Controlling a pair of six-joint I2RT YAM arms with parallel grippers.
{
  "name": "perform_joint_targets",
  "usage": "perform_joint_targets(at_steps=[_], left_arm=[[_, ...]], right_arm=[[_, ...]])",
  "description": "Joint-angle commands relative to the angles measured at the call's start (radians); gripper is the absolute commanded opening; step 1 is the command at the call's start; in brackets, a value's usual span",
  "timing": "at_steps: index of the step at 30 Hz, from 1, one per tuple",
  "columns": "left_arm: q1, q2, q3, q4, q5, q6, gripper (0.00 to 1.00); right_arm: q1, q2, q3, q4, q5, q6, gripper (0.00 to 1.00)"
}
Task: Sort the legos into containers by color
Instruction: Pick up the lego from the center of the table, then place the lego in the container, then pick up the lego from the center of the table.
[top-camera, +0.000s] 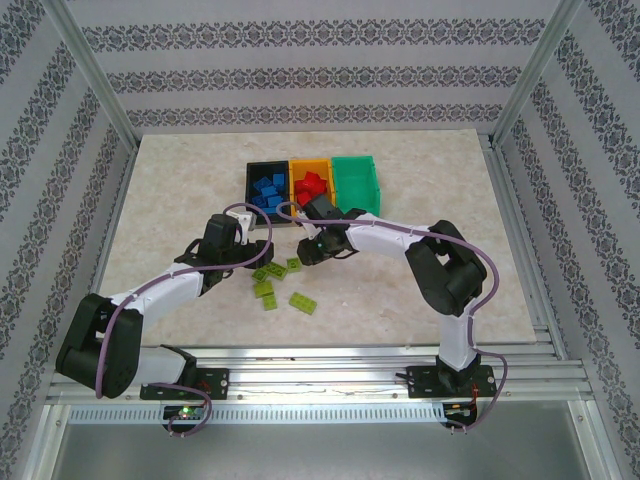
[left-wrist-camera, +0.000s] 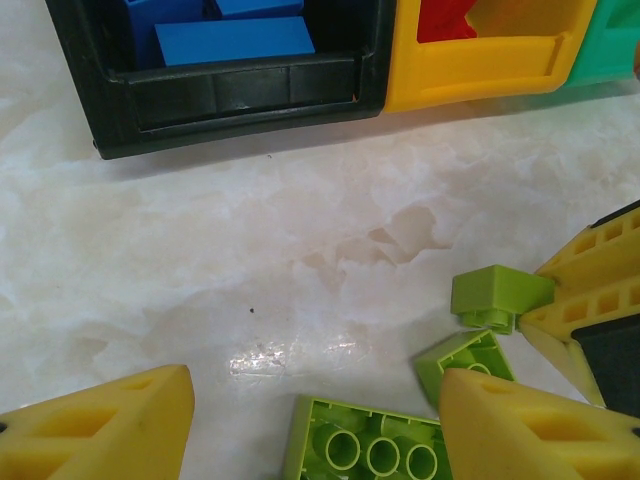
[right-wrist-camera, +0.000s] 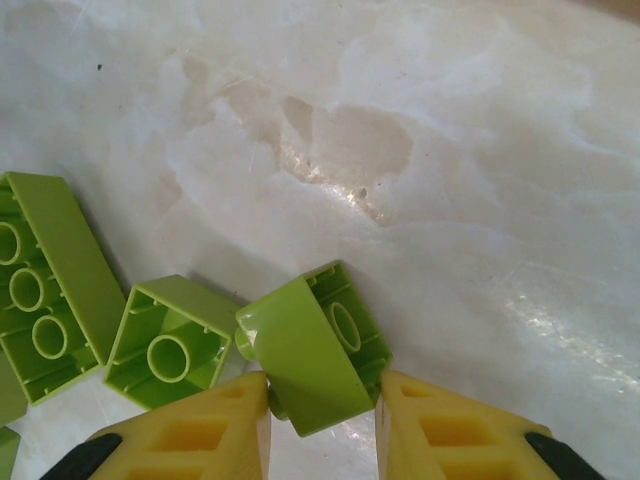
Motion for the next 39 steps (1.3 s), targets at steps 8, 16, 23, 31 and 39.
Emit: perform_joint_targets(at_steps=[8,16,23,31,39], left_arm=[[0.010,-0.017,0.002,0.018,0.005,-0.007,0.66],[0.011,-0.018,0.002,0.018,0.004,-0.007,0.66],[0.011,-0.010,0.002,0.018,0.001,-0.006,0.66],[0.010,-0.009,0.003,0.019,0.004,-0.006,0.66],[0.011,-0.037,0.002,-0.001,-0.026,0.002,0.66]], right_arm=[[-0.105,-0.158,-0.022,0.033,-0.101,0.045,0.28],[-0.303,-0.222,0.040,0.025,-0.070,0.021,0.28],[-0.398,-0.111,0.172,0.003,-0.052,0.003,0.50],[-0.306,-0.165,0.041,0.051,-0.125,-0.008,0.52],[-0.049,-0.174,-0.025,-0.071,-0.136,-0.229,0.56]])
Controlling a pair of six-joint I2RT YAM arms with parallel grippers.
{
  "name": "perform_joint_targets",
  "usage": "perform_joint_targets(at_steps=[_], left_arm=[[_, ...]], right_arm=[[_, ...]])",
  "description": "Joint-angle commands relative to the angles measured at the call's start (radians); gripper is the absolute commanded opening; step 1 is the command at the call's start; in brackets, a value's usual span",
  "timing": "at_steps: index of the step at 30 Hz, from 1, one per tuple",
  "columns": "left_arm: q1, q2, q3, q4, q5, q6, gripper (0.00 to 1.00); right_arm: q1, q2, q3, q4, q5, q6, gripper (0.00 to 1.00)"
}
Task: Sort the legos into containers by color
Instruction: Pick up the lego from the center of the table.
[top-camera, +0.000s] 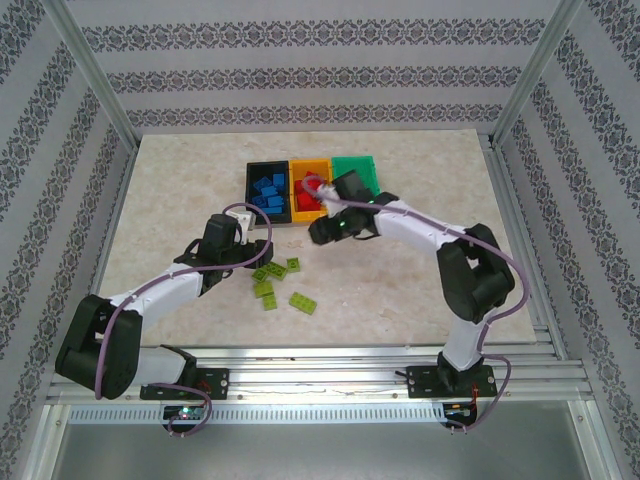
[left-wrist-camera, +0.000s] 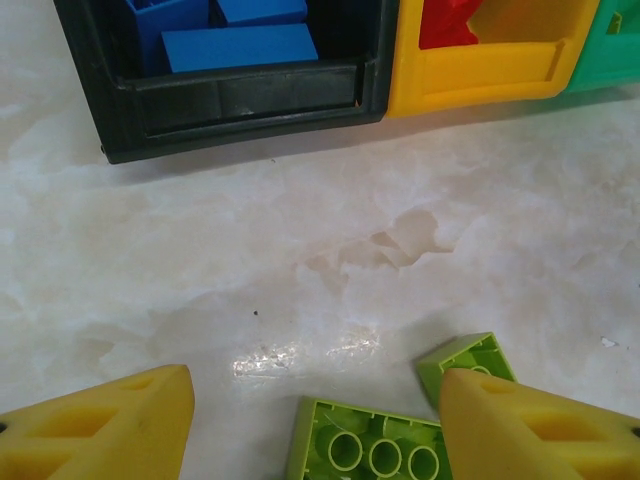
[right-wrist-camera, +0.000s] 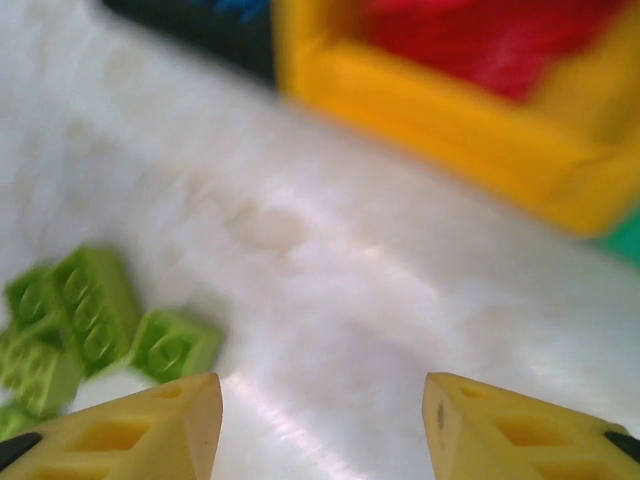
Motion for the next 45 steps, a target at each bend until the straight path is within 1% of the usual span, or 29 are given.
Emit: perform_joint_targets(at_steps=[1,4,9,11,16,25,27,29,32,36,38,40,45], left_arm=[[0.010,-0.025,0.003,-0.001,-0.021,0.001,0.66],[0.009,-0.010,0.009,-0.009,-0.031,-0.003,0.66],[0.010,0.029,0.021,-0.019,-0.037,-0.019,0.66],[0.011,0.036,0.027,-0.030,-0.046,-0.020,0.66],[0.010,0.024,0.024,-0.033,-0.061,-0.023,0.66],[0.012,0.016,0.023,-0.028,-0.048,-0.022,0.66],[0.012,0.017,0.021,-0.026,-0.042,-0.024,0.66],[0.012,0.021,0.022,-0.026,-0.038,-0.024,0.66],[0.012,0.020,0.023,-0.026,-0.038,-0.023,0.66],[0.012,0.019,0.021,-0.026,-0.038,-0.022,0.66],[0.012,0.021,0.022,-0.024,-0.037,-0.022,0.66],[0.011,0.023,0.022,-0.022,-0.034,-0.024,0.66],[0.011,0.027,0.023,-0.021,-0.029,-0.025,0.66]], right_arm=[[0.078,-0.029,-0.006,-0.064,-0.025,-0.113,0.57],[0.118,0.001,0.004,-0.061,-0.029,-0.107,0.59],[0.170,0.069,0.048,-0.048,-0.018,-0.051,0.62],[0.177,0.088,0.056,-0.031,0.000,-0.016,0.65],[0.183,0.131,0.059,0.013,0.014,0.069,0.69],[0.192,0.187,0.077,0.011,0.078,0.144,0.69],[0.196,0.208,0.091,0.007,0.077,0.147,0.69],[0.206,0.226,0.110,-0.016,0.105,0.141,0.68],[0.218,0.239,0.129,-0.050,0.149,0.126,0.62],[0.202,0.214,0.094,-0.050,0.168,0.122,0.47],[0.182,0.191,0.064,-0.035,0.154,0.127,0.42],[0.163,0.167,0.036,-0.021,0.140,0.131,0.40],[0.106,0.108,-0.004,0.006,0.113,0.139,0.40]])
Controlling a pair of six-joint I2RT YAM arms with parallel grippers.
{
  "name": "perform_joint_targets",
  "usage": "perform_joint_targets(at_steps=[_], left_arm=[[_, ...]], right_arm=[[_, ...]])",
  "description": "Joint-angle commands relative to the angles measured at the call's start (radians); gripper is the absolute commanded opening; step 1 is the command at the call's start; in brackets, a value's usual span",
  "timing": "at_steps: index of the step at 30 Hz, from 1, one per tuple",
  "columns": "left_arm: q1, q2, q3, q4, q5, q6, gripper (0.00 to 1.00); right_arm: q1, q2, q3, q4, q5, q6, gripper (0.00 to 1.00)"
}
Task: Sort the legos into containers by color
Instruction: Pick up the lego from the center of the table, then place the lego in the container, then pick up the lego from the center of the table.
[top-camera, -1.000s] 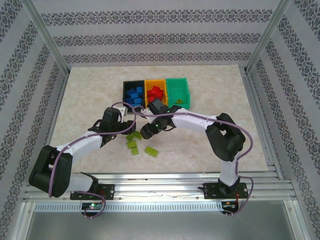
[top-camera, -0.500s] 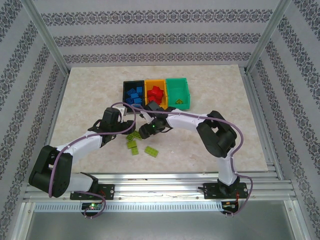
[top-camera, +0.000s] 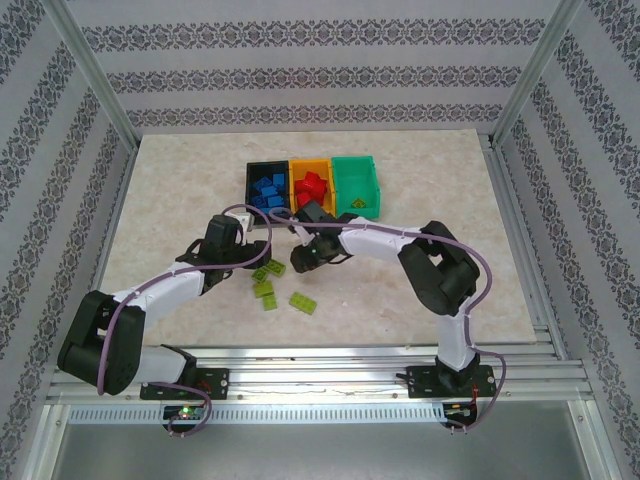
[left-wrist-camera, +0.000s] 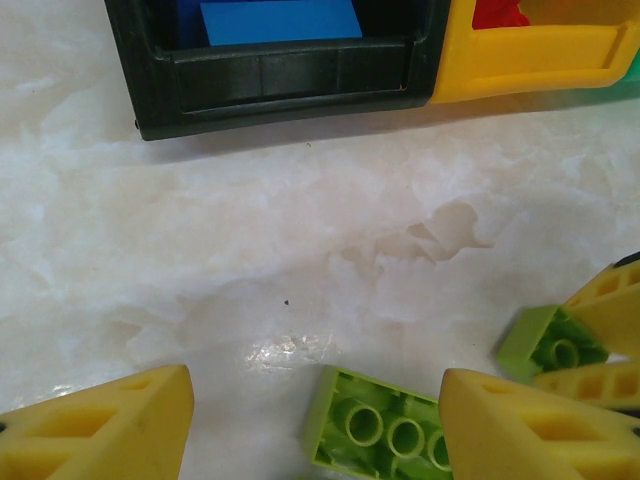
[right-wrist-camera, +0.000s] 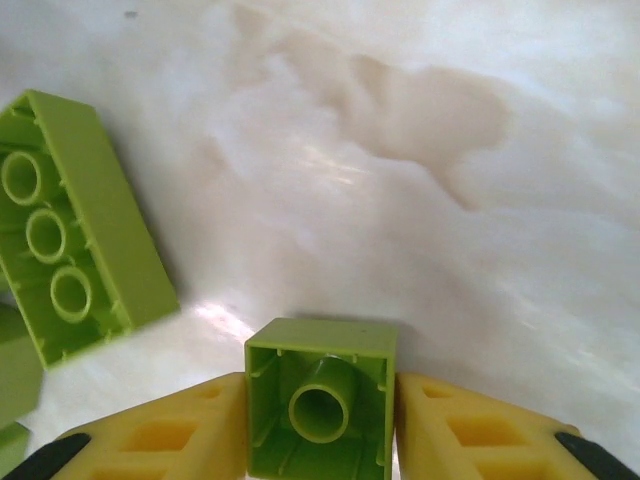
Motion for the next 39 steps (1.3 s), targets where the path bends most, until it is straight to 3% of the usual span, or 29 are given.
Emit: perform_joint_targets(at_steps=[1,9,15,21,27,32,39], left_arm=[[0.011,0.000,0.023,-0.009,0.014,-0.009,0.66],[0.012,-0.003,0.023,-0.012,0.012,-0.004,0.66],[0.012,-0.002,0.026,-0.014,0.011,-0.003,0.66],[0.011,-0.003,0.026,-0.015,0.006,-0.001,0.66],[0.011,0.004,0.027,-0.015,0.008,0.001,0.66],[0.012,0.009,0.029,-0.029,-0.029,-0.010,0.66],[0.051,0.027,0.026,-0.037,-0.038,-0.048,0.66]], right_arm=[[-0.045,-0.062,-0.027,0.010,-0.012,0.015,0.40],[-0.225,-0.153,0.019,0.014,-0.037,0.009,0.40],[-0.379,-0.118,0.130,0.003,0.015,0.001,0.42],[-0.446,-0.026,0.236,-0.010,-0.016,0.013,0.63],[-0.364,-0.100,0.068,0.084,-0.053,0.003,0.64],[-0.229,-0.165,-0.061,0.119,-0.113,-0.057,0.64],[-0.022,-0.144,-0.071,0.124,-0.174,-0.142,0.67]])
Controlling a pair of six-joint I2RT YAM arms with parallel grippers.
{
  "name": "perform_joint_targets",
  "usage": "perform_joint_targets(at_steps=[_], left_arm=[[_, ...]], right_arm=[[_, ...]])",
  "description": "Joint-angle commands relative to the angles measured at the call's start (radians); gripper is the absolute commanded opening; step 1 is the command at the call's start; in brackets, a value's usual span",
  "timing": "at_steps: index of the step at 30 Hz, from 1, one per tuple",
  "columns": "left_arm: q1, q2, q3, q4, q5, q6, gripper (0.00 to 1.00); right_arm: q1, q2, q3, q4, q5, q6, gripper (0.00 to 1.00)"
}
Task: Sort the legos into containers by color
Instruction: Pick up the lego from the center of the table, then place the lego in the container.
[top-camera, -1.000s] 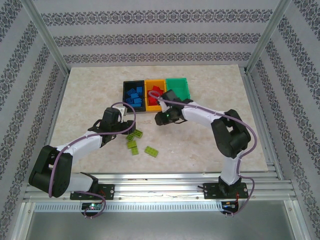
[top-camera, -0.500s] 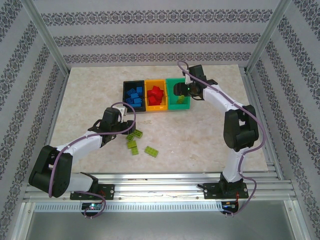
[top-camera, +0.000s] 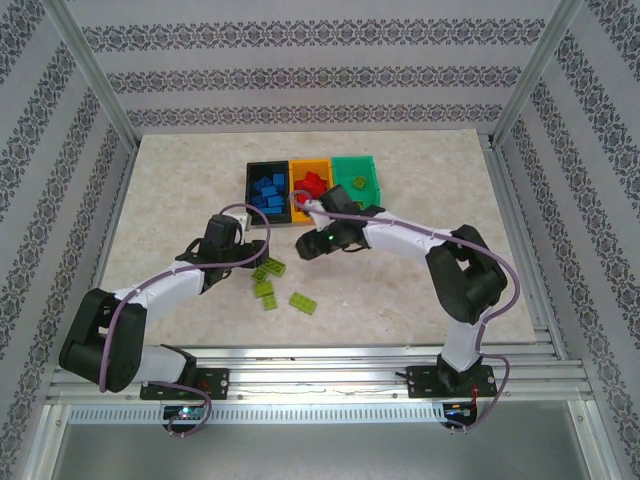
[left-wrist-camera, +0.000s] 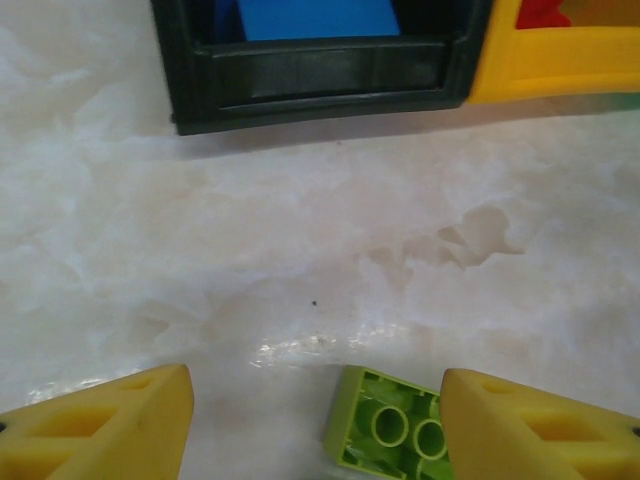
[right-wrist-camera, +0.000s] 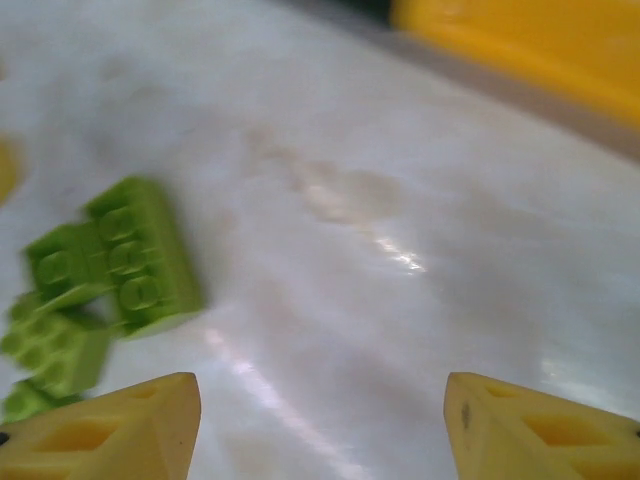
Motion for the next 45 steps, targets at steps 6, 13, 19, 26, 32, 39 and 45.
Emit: perform_joint_targets(at_steps=[6,13,19,26,32,39,45], left_arm=[[0.113,0.016,-0.012,0.017,0.082,-0.092,0.66],[0.238,0.037,-0.072,0.141,0.280,-0.182,0.66],[0.265,0.058,-0.083,0.192,0.357,-0.209,0.66],[0.265,0.060,-0.086,0.209,0.366,-0.210,0.66],[0.265,0.068,-0.088,0.220,0.374,-0.212,0.66],[0.265,0.064,-0.090,0.225,0.385,-0.213,0.66],[0.265,0.038,-0.096,0.218,0.377,-0.207,0.66]], right_arm=[[0.146,0.129,0.121,-0.003,-0.040,-0.085,0.68],[0.187,0.208,0.209,-0.051,0.051,-0.105,0.72],[0.195,0.237,0.209,-0.068,0.100,-0.105,0.71],[0.209,0.260,0.206,-0.077,0.162,-0.100,0.66],[0.197,0.223,0.173,-0.049,0.165,-0.078,0.43],[0.111,0.120,0.085,0.033,0.100,0.006,0.37],[-0.029,-0.024,-0.029,0.140,0.083,0.092,0.37]])
